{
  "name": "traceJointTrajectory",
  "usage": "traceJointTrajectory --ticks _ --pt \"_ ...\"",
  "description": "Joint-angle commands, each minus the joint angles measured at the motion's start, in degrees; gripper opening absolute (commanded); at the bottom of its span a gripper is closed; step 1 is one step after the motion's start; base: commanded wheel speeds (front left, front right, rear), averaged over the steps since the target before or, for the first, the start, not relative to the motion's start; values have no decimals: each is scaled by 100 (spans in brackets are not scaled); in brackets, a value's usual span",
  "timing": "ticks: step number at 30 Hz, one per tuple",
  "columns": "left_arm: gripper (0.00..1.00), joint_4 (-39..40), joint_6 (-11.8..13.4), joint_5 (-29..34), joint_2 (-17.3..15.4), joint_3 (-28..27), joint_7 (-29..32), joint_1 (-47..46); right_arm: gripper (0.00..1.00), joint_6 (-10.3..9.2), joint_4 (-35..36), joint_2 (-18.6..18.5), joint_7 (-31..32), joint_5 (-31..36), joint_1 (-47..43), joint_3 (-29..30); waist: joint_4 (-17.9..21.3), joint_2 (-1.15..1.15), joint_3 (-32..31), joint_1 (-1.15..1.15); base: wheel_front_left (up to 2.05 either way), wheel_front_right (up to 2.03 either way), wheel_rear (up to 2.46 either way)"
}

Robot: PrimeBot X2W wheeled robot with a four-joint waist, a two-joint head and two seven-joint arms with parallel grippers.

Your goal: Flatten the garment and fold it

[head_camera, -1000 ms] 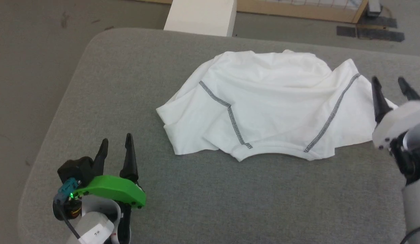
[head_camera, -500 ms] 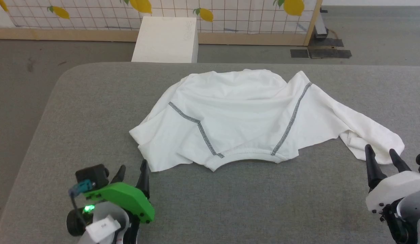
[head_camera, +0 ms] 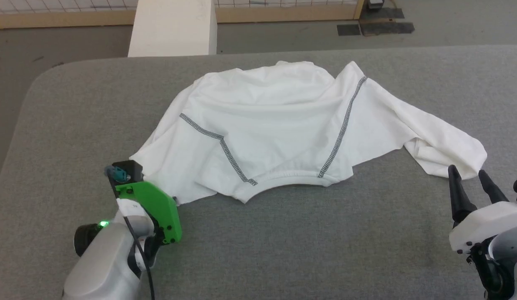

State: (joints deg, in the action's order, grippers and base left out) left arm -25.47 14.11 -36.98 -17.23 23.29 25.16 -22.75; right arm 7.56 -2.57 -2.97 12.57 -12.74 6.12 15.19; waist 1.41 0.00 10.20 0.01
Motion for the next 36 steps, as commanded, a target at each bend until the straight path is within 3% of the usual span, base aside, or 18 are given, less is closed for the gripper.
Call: traceJointTrajectory --ticks 1,16,17,18,23,28,36 --pt "0 -147 8 0 -73 15 86 -35 100 -8 41 7 -44 -29 97 16 97 0 143 -1 0 0 0" --pt "0 -209 239 -30 -912 -501 38 -227 100 -8 -74 9 -77 -30 222 -117 -96 0 213 -1 0 0 0" --pt "41 -173 235 -65 -893 -538 -10 -229 100 -8 -76 9 -76 -27 226 -115 -112 0 209 -1 0 0 0" --pt "100 -136 232 -94 -861 -560 -63 -217 100 -8 -80 9 -78 -21 229 -115 -130 0 201 -1 0 0 0" --pt "100 151 309 -316 -648 -782 -392 -44 100 -8 -115 9 -81 -17 225 -150 -169 0 161 -1 0 0 0" --pt "100 920 486 -470 -416 -1101 -1054 416 100 -8 -152 9 -103 -33 182 -163 -203 0 93 -1 0 0 0" --pt "100 1782 449 -350 -295 -427 -461 766 100 -8 -148 9 -97 -49 155 -179 -277 0 168 -1 0 0 0"
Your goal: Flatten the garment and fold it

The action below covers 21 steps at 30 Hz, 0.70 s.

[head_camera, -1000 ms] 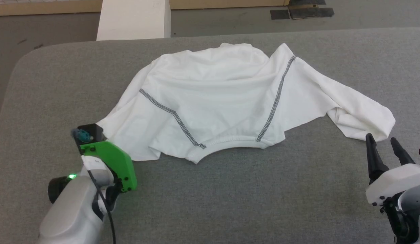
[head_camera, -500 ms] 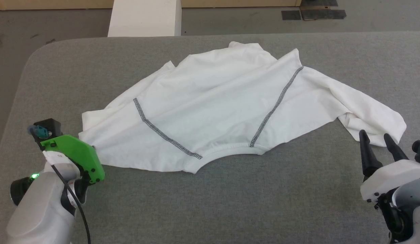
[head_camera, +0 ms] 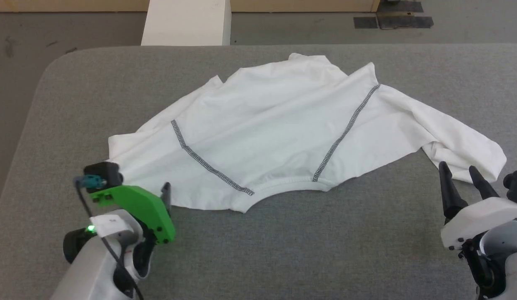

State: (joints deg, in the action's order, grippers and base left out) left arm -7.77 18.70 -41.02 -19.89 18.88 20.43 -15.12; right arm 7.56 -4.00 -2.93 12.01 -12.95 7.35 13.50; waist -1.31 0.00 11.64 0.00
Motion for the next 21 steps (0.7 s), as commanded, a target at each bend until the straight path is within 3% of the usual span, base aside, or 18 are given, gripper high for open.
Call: traceJointTrajectory --ticks 1,13,14,15,16,17,21 --pt "100 -16 -10 135 -74 125 124 -33 100 -8 -4 5 -40 -35 49 -30 11 0 47 0 0 0 0" --pt "100 -1108 -42 310 -191 576 941 -502 100 -8 -21 5 -80 -60 66 -49 214 0 225 0 0 0 0" --pt "84 -1163 -64 261 -173 593 1023 -482 100 -8 -25 5 -86 -65 61 -41 226 0 224 0 0 0 0" --pt "25 -1211 -106 202 -155 619 1111 -448 100 -8 -32 5 -95 -72 55 -33 238 0 218 0 0 0 0" --pt "4 -1224 -136 148 -131 615 1136 -421 100 -8 -36 5 -101 -74 50 -28 244 0 216 0 0 0 0" --pt "0 -1238 -171 81 -104 608 1163 -380 100 -8 -40 5 -107 -72 42 -17 244 0 214 0 0 0 0" --pt "0 -1191 -257 -84 -50 459 939 -282 100 -8 -47 5 -112 -54 27 -11 212 0 192 0 0 0 0"
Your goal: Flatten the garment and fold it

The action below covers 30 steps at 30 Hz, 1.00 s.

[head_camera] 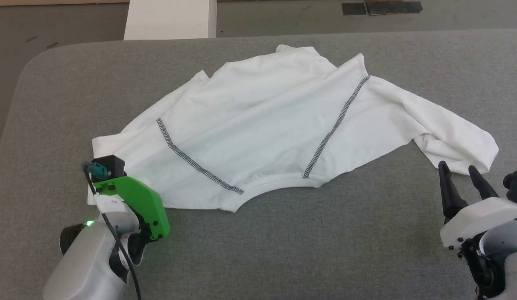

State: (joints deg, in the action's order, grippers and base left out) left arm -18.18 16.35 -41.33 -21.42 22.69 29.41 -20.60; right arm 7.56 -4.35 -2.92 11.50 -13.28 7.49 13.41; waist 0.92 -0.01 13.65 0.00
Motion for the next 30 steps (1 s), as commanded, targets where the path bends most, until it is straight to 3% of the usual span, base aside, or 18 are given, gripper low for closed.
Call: traceJointTrajectory --ticks 1,6,13,19,30 --pt "0 -110 -24 -87 118 17 -56 285 100 -8 -10 4 -58 -4 18 -16 -23 1 -16 0 0 0 0" --pt "0 325 22 -262 202 -343 -624 506 100 -8 -20 4 202 102 79 -292 -94 1 -70 0 0 0 0" --pt "0 1128 148 -315 313 -613 -1208 844 100 -8 -240 -124 1546 373 634 -797 -218 1 11 0 0 0 0" --pt "0 1481 213 -264 345 -576 -1276 884 100 -8 -773 -276 2636 932 1413 -904 -327 1 185 0 0 0 0" --pt "0 1566 215 -222 426 -430 -1265 791 100 -8 -1845 -328 3037 1405 2155 -985 -508 1 490 0 0 0 0"
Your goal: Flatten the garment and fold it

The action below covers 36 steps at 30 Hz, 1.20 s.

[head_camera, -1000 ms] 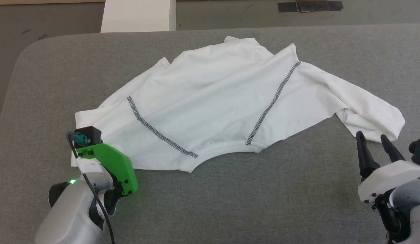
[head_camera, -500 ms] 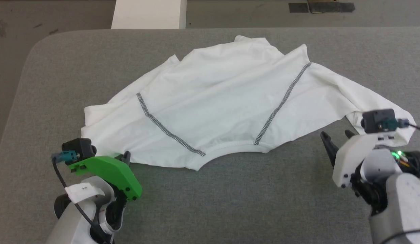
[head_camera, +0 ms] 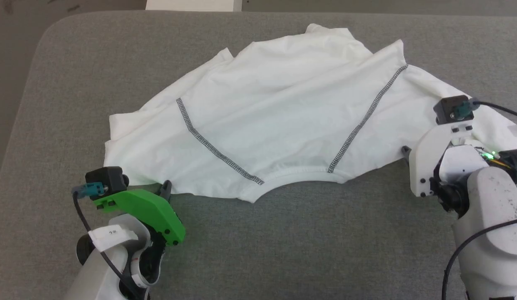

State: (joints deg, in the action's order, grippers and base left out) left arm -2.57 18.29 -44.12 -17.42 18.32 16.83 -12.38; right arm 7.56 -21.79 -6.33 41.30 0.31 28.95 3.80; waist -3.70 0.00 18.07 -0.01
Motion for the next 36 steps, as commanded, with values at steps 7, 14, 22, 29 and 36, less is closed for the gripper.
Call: traceJointTrajectory --ticks 7,14,22,29,36 --pt "0 -52 -33 36 51 24 -69 -64 0 -8 -395 -13 53 -93 83 -142 -52 0 75 1 0 0 0" --pt "0 -11 -215 -140 151 -135 -359 -90 0 -8 -193 -133 -430 -556 116 -232 34 0 -157 1 0 0 0" --pt "0 374 -682 -898 383 -766 -749 -305 0 -8 431 -93 -652 -1969 192 -24 141 0 -735 1 0 0 0" --pt "0 803 -842 -1070 207 -1116 -750 -1118 0 -8 1472 -158 -148 -3291 468 295 198 0 -1358 1 0 0 0" --pt "0 913 -795 -934 -44 -1181 -554 -2147 0 -8 2058 -197 382 -3696 1107 599 280 0 -1821 1 0 0 0"
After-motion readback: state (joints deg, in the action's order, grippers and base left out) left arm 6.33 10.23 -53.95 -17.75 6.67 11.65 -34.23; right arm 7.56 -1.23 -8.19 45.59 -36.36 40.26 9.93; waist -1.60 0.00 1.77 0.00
